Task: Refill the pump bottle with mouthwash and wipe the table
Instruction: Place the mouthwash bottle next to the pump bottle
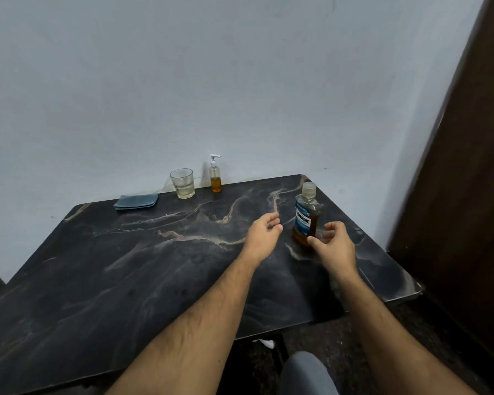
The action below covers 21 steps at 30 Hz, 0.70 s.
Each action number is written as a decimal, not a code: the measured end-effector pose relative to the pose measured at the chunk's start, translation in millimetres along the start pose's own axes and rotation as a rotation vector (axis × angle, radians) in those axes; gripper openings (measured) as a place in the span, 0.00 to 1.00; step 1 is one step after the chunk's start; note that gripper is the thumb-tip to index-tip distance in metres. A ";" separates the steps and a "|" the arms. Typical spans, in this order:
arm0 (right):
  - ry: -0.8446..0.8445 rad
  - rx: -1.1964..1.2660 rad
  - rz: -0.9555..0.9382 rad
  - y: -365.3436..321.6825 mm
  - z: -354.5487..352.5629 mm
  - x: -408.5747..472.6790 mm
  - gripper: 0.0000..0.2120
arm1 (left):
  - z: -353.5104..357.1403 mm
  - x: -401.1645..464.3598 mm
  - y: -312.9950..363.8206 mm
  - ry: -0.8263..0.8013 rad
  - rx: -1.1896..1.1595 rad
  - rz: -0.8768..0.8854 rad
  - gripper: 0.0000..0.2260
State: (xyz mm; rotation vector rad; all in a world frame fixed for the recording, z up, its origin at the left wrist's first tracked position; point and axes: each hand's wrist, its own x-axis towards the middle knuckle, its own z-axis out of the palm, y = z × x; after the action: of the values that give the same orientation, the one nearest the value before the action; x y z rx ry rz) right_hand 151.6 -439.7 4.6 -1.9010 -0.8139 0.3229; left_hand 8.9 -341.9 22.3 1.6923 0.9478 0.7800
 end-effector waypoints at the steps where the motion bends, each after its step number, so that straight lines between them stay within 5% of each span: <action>1: -0.012 -0.002 -0.015 1.6 1.4 7.6 0.26 | 5.6 7.4 2.1 -0.010 0.004 -0.001 0.21; 7: -0.062 -0.038 -0.086 -1.6 18.0 40.8 0.29 | -3.9 20.0 -12.5 -0.002 0.368 0.092 0.21; 12: -0.016 -0.025 -0.077 5.6 34.3 52.9 0.19 | -64.0 18.9 -56.2 0.047 0.656 0.040 0.22; 21: -0.097 0.128 -0.117 -14.1 77.9 72.9 0.20 | -127.7 48.8 -97.8 0.010 0.863 -0.040 0.30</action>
State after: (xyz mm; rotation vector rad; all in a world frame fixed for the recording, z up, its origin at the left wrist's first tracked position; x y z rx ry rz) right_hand 157.1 -333.2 -9.9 -1.7221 -0.9430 0.3885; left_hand -97.5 -223.4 -31.6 2.3810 1.4439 0.3493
